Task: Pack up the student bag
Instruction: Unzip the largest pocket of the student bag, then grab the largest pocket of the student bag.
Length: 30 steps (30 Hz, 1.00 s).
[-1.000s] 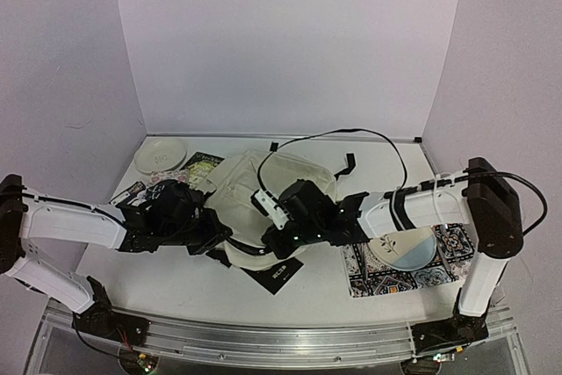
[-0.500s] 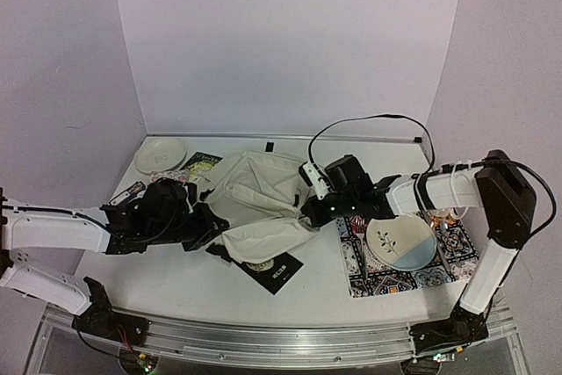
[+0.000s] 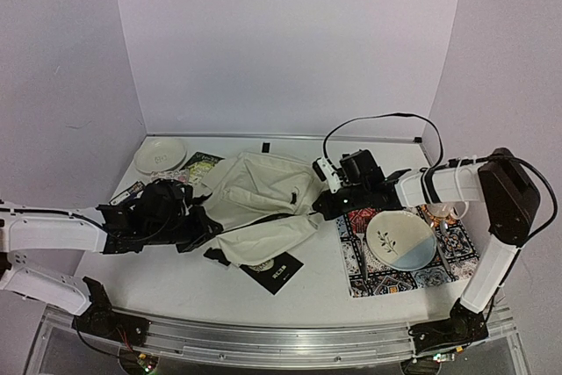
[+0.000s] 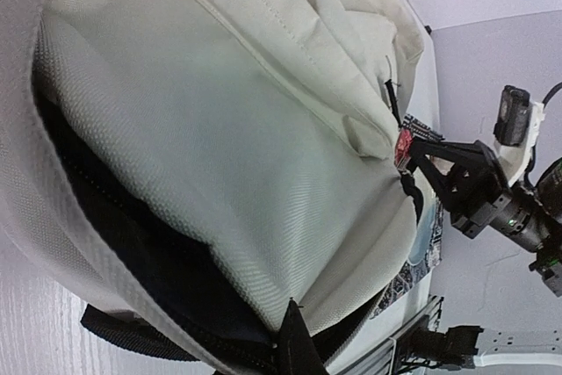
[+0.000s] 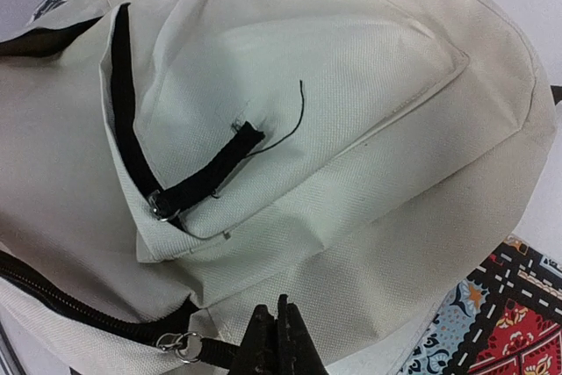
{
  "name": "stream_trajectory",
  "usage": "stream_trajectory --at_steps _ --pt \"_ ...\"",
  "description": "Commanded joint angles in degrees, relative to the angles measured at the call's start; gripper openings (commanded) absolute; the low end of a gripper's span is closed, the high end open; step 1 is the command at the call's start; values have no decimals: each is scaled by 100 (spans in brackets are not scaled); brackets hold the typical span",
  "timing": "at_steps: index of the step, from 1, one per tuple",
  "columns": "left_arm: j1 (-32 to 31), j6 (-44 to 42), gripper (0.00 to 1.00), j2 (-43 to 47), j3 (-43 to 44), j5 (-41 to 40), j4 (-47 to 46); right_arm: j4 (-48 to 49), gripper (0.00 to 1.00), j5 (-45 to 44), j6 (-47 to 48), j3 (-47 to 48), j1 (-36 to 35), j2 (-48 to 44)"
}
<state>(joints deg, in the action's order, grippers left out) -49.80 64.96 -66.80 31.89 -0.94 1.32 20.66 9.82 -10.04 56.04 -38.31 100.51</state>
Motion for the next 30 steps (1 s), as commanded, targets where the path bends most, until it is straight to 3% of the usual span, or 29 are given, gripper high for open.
stream_trajectory --at_steps 1,4,7,10,17,25,30 --pt "111 -472 1 -418 261 39 -138 -547 0 -425 163 44 319 6" --pt "101 -573 9 -831 416 411 -550 -543 0 -319 325 188 43 50" --pt "102 -645 24 -1051 564 490 -689 -624 3 -380 422 303 -245 30" --pt "108 -699 40 -936 563 330 -653 -760 14 -443 543 343 -427 -124" --pt "115 -839 60 -496 597 -558 489 -1172 43 -766 1092 616 -1088 -428" --pt "128 -801 70 -27 497 -1021 1052 -1410 62 -528 1559 1267 -1704 -165" --pt "129 -817 71 -79 509 -989 1067 -1658 64 -470 1694 1799 -2025 333"
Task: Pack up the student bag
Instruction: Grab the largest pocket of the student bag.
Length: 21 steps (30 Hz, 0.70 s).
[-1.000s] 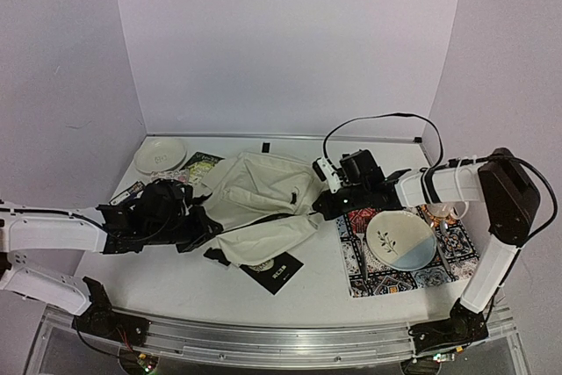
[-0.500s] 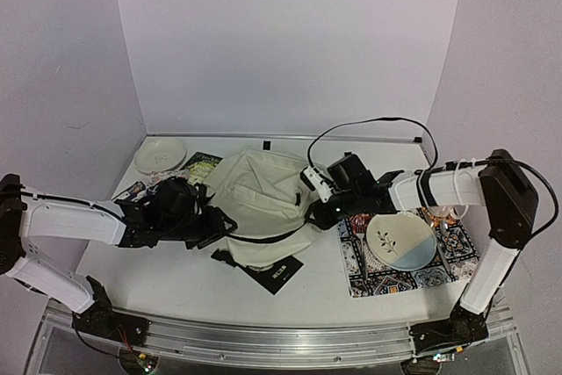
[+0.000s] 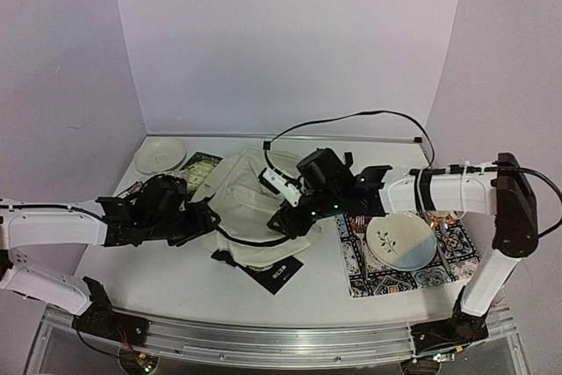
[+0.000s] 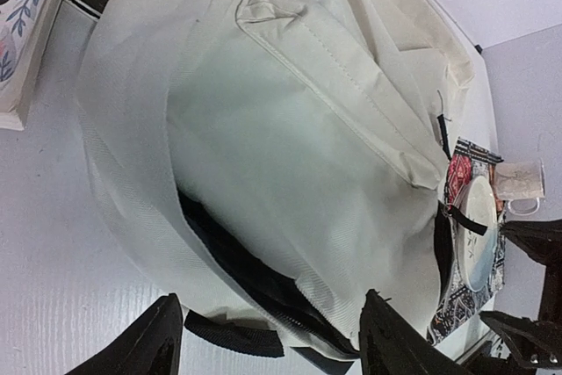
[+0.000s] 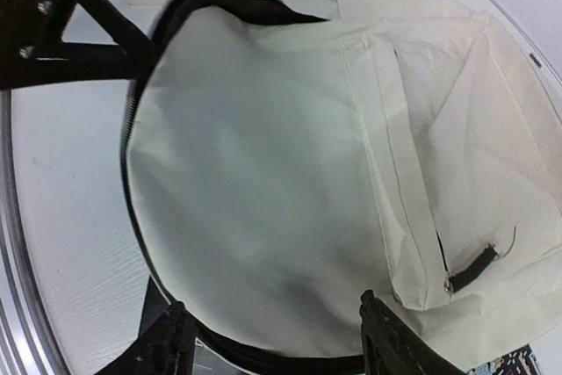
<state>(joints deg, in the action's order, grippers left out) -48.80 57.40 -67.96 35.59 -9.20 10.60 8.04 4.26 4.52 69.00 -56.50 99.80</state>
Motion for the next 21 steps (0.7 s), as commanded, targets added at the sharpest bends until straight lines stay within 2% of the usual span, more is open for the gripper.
stream_trajectory --at_steps 1,11,13,18,21 --pt "28 -71 72 22 149 -153 136 -472 64 86 263 593 -264 499" --pt "29 -112 80 44 133 -144 134 -702 62 -222 403 1041 -410 1111" --pt "28 -115 80 49 131 -143 145 -700 57 -447 386 1103 -408 1191" --pt "27 -112 80 11 123 -101 135 -699 33 -1100 284 1194 -405 1198" --pt "28 -124 80 7 115 -101 141 -694 28 -1249 264 1174 -402 1117"
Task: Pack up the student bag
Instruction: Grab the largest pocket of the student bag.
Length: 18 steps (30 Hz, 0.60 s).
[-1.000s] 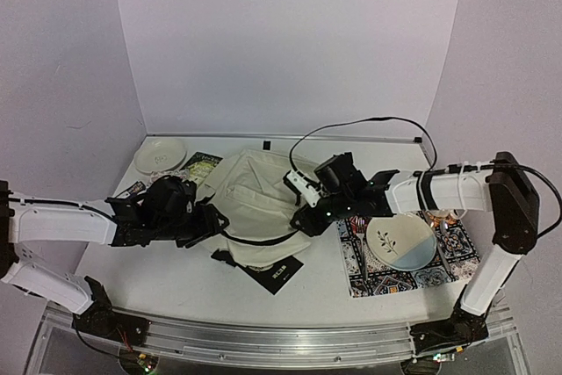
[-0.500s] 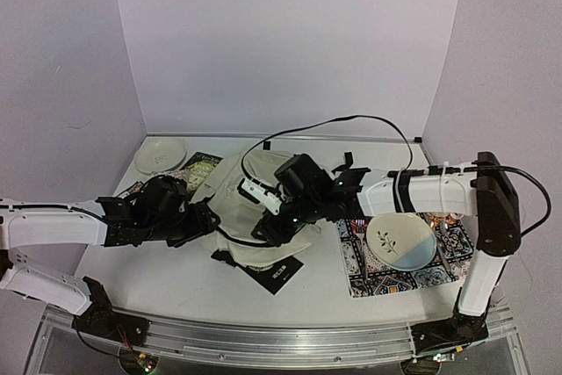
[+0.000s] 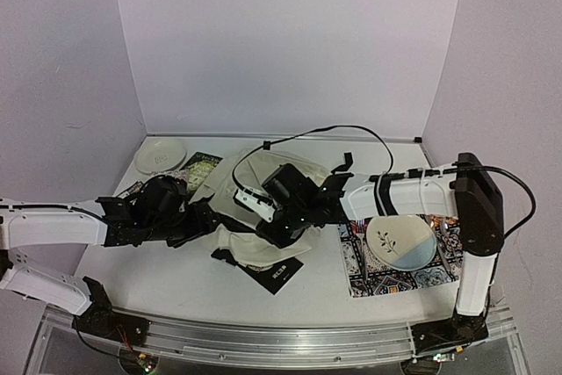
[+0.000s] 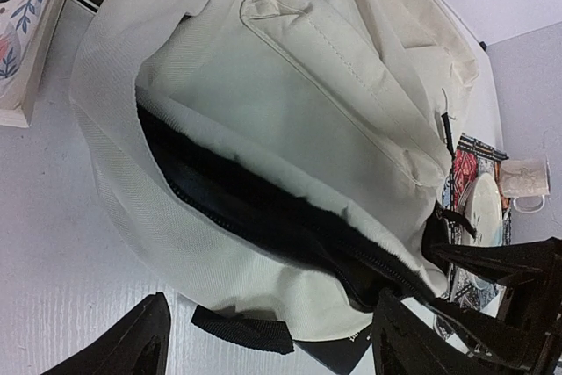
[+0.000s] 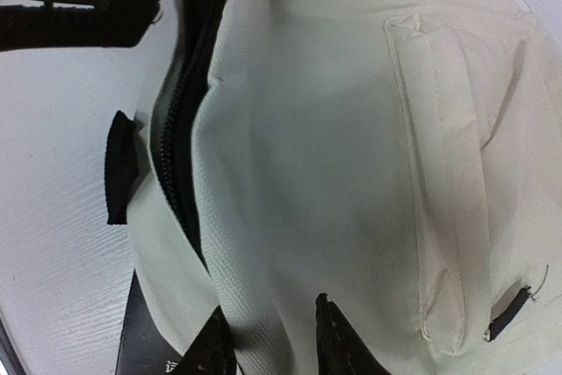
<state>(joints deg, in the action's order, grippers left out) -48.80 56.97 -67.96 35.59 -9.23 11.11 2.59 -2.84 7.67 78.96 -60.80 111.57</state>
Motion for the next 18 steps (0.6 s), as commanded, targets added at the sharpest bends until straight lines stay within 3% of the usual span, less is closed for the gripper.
stream_trajectory --at_steps 1,6,10,18 --pt "28 -81 80 3 114 -99 86 -146 27 -570 -62 181 31 -64" --pt "28 -98 81 -47 132 -87 85 -155 20 -546 -53 175 46 -65" --pt "28 -98 81 -111 134 -89 83 -153 3 -376 -106 176 97 -141" --pt "28 -192 80 -574 381 -149 -129 -149 0 -34 -199 121 228 -386"
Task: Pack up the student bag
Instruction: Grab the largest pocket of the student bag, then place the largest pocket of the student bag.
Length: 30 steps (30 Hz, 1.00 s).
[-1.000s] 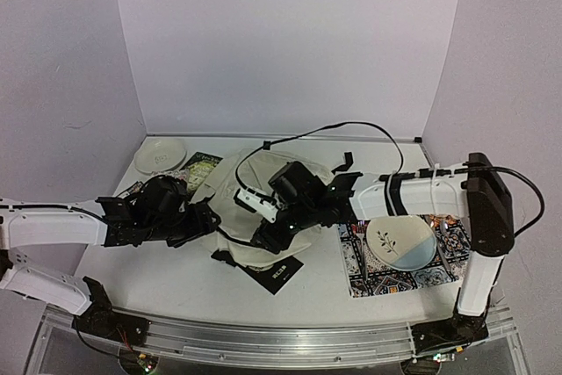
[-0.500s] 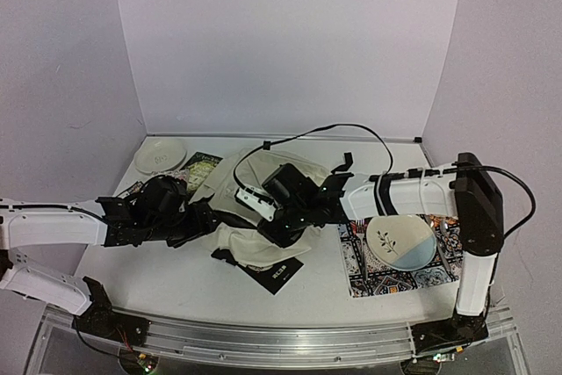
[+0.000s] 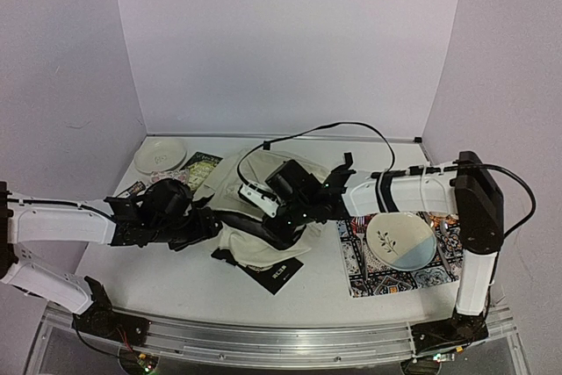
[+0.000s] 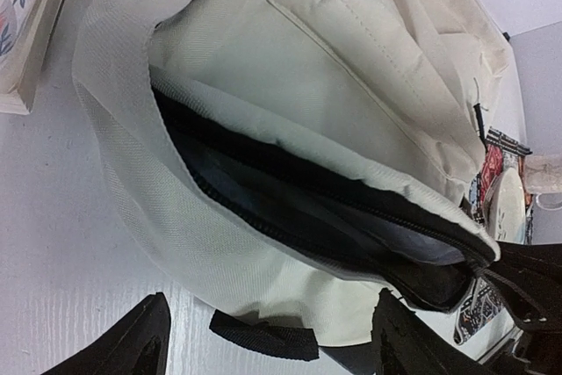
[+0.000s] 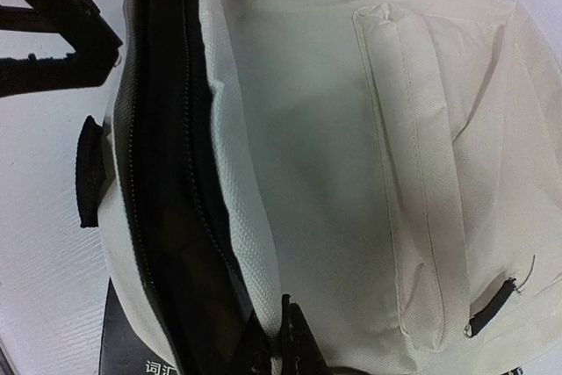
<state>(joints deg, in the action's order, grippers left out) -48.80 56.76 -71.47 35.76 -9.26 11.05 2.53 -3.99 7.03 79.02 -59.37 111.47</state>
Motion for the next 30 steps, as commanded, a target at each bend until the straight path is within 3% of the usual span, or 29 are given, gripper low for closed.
stream_trajectory --at_steps 1,11,16,24,30 --pt "28 -201 80 -297 423 -146 -155 -144 0 33 -187 106 108 -396" --pt "37 -366 80 -590 711 -113 -253 578 0 -612 -1597 -444 928 -1225" --pt "54 -380 80 -635 707 -99 -267 582 0 -690 -1973 -418 1426 -1203" --pt "426 -533 80 -545 651 126 -261 581 0 -330 -2431 -460 2125 -1187" --pt "887 -726 80 -319 557 306 -256 536 0 138 -2784 -501 2616 -577"
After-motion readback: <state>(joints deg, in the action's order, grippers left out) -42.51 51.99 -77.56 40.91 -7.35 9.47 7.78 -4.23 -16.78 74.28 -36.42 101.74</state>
